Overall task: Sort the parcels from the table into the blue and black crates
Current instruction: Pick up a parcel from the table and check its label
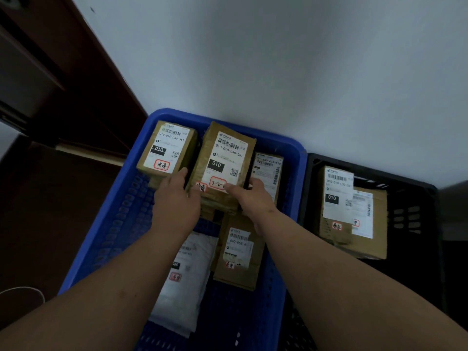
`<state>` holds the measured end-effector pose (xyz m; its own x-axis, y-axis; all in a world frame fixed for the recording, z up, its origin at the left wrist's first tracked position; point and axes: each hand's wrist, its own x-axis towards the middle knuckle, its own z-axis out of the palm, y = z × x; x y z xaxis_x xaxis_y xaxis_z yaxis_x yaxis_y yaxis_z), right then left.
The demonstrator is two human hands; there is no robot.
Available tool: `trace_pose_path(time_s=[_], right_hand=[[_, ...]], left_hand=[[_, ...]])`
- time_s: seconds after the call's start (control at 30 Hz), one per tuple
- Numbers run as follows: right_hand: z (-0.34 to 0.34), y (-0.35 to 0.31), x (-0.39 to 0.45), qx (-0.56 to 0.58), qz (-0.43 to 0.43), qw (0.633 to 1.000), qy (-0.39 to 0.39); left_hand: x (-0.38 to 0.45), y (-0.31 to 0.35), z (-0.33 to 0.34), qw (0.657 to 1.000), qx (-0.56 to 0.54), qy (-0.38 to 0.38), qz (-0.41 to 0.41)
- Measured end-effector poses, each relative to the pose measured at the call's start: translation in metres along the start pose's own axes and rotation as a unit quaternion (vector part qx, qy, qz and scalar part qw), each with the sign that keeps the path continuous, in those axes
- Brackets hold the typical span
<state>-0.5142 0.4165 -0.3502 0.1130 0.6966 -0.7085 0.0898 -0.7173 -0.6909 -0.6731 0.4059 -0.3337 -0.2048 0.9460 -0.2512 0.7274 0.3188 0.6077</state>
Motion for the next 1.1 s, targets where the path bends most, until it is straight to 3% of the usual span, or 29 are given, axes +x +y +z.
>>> trace_pose_path(time_s=[0.2, 0.43, 0.53, 0.63, 0.77, 1.1], right_hand=[[-0.034, -0.004, -0.027, -0.083, -0.027, 0.996, -0.033], [-0.084, -0.007, -0.074, -0.243, -0.097, 0.964, -0.041], [-0.110, -0.001, -0.101, -0.319, -0.132, 0.938, -0.030], [-0.135, 0.013, -0.134, -0.442, -0.161, 0.882, -0.006], [-0.166, 0.046, -0.188, -0.532, -0.174, 0.827, 0.045], [-0.245, 0.133, -0.298, -0.511, -0.131, 0.838, 0.143]], left_hand=[[-0.033, 0.025, -0.007, 0.998, 0.017, 0.033, 0.044], [-0.093, 0.070, -0.003, 0.998, 0.042, 0.001, 0.053], [-0.117, 0.090, 0.001, 0.994, 0.067, -0.026, 0.077], [-0.141, 0.107, 0.005, 0.983, 0.113, -0.072, 0.126], [-0.178, 0.115, 0.012, 0.948, 0.200, -0.116, 0.219], [-0.281, 0.126, 0.024, 0.902, 0.278, -0.180, 0.277]])
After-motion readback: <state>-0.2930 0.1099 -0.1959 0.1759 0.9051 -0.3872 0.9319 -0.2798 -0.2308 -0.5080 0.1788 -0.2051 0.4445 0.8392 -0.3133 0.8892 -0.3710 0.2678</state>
